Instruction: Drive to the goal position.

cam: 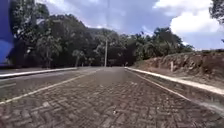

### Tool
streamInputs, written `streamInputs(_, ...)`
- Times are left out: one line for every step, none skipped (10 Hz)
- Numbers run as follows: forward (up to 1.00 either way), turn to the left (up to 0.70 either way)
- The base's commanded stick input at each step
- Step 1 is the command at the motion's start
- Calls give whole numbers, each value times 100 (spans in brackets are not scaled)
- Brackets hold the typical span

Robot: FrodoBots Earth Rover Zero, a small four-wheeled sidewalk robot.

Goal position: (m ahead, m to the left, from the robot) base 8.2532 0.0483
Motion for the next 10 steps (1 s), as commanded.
streamInputs(100,-20)
streamInputs(100,-9)
streamInputs(100,0)
streamInputs(100,0)
streamInputs(100,0)
streamInputs(100,0)
streamInputs(100,0)
streamInputs(100,0)
streamInputs(100,0)
streamInputs(100,0)
